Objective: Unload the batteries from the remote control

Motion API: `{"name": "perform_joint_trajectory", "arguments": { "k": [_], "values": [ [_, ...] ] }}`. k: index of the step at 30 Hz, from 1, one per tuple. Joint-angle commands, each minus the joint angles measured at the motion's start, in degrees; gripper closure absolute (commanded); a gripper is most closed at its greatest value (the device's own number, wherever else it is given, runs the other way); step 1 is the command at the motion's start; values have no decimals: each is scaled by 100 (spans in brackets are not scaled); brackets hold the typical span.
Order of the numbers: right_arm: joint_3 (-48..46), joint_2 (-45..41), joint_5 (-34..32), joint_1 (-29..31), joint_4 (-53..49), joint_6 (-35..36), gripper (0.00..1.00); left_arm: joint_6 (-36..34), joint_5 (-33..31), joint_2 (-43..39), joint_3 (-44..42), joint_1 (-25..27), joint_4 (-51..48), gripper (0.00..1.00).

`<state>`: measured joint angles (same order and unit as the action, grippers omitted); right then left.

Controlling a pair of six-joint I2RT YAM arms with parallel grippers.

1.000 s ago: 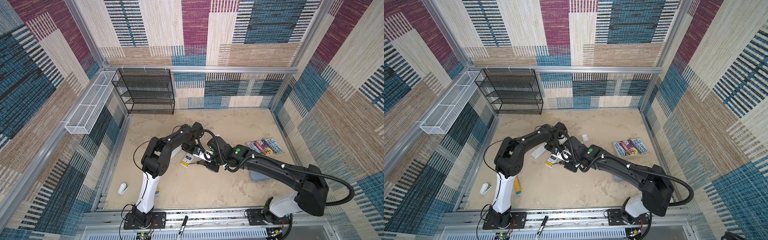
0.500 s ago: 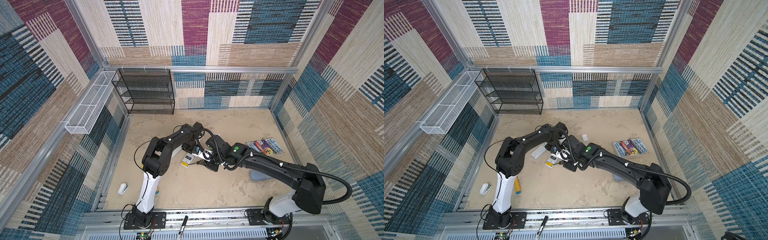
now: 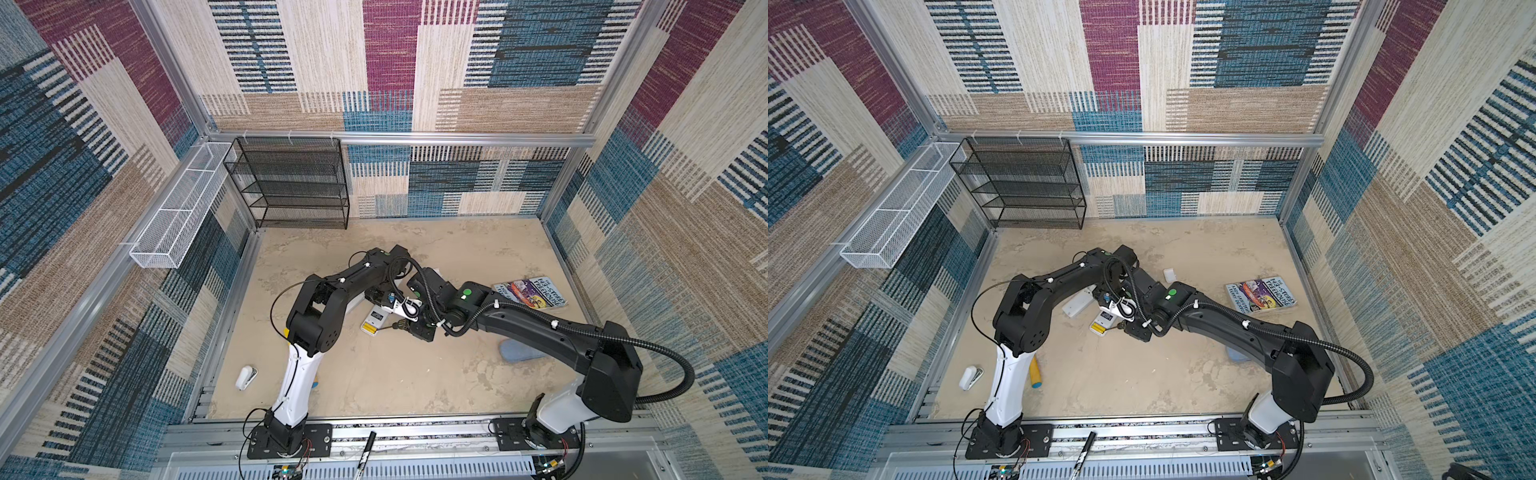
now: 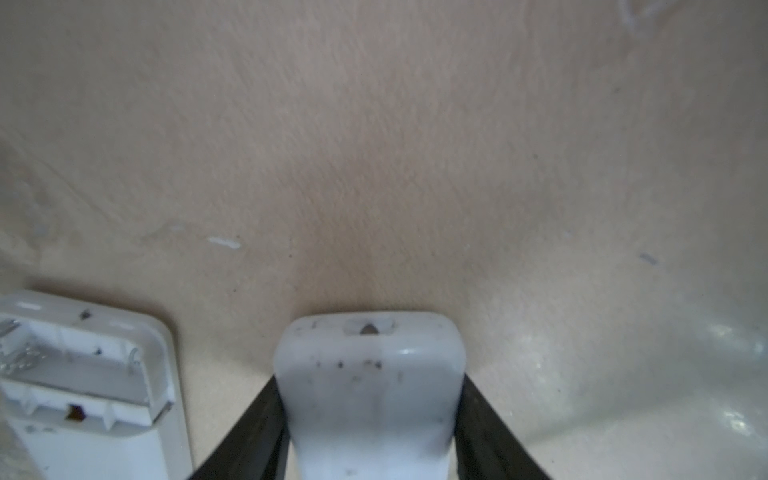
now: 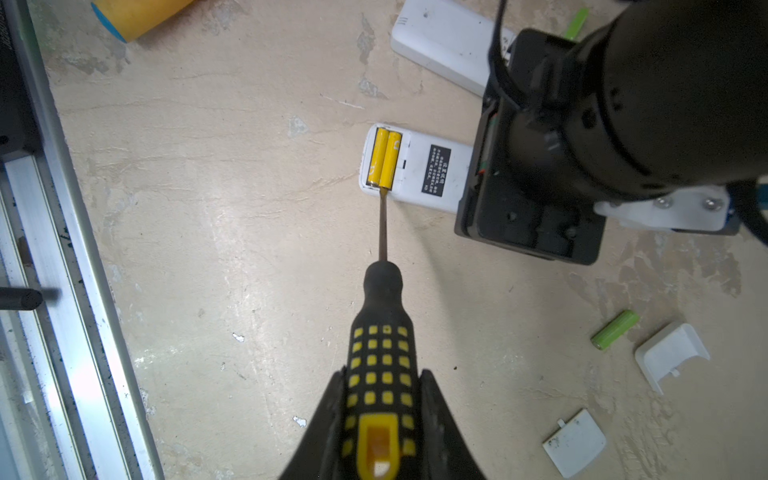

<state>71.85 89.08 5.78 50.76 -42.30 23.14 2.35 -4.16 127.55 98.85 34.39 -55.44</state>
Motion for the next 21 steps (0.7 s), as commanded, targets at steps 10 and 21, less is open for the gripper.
{"name": "perform_joint_trajectory", "arguments": {
  "k": [10, 21],
  "values": [
    [-85, 150, -394, 195, 516, -262, 100, 174, -425, 397, -111, 24, -314, 66],
    [-1220, -303, -575, 557, 1727, -842, 100, 84, -331, 527, -111, 24, -318, 66]
  ]
}}
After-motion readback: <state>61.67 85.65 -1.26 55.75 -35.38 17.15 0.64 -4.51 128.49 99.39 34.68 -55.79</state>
